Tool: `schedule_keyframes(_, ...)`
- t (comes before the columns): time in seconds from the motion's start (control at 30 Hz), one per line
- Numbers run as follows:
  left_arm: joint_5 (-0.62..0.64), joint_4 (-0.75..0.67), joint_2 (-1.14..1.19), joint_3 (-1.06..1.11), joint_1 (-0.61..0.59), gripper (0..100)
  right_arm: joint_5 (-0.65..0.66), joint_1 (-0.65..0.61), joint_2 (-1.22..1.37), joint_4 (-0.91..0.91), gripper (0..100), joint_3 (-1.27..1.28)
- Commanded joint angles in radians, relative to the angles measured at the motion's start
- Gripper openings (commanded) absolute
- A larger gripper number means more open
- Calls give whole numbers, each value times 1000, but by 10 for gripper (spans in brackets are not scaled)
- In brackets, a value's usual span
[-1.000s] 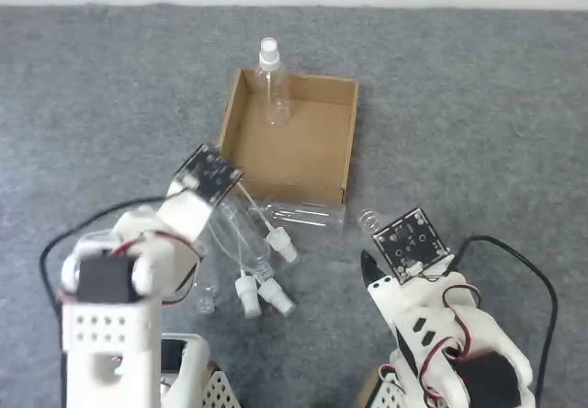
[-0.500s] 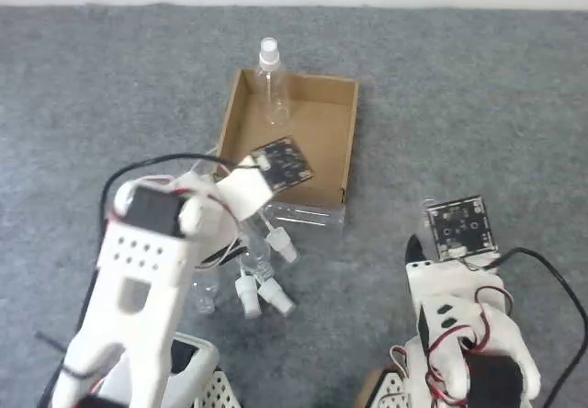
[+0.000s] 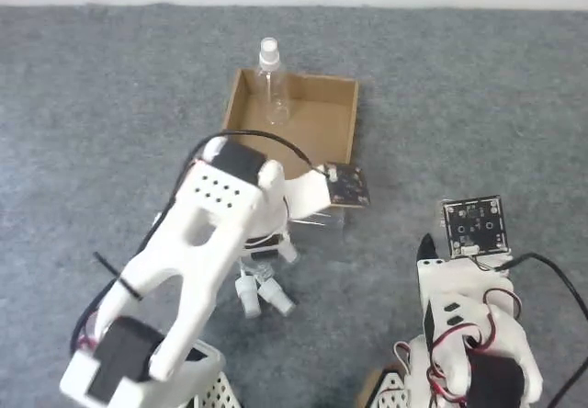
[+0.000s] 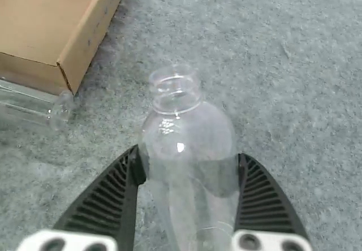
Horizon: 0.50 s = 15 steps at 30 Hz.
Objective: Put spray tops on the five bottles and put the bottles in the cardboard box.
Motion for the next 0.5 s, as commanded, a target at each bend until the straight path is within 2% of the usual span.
schedule_keyframes(0.0, -37, 8, 29, -48, 11, 145, -5, 15, -10, -24, 117, -26)
schedule_keyframes(0.37, -38, -95, 199, -44, 12, 144, -5, 15, -10, -22, 117, -25)
schedule_keyframes(0.47, -37, -163, 250, -42, 5, 144, -5, 15, -10, -21, 117, -23)
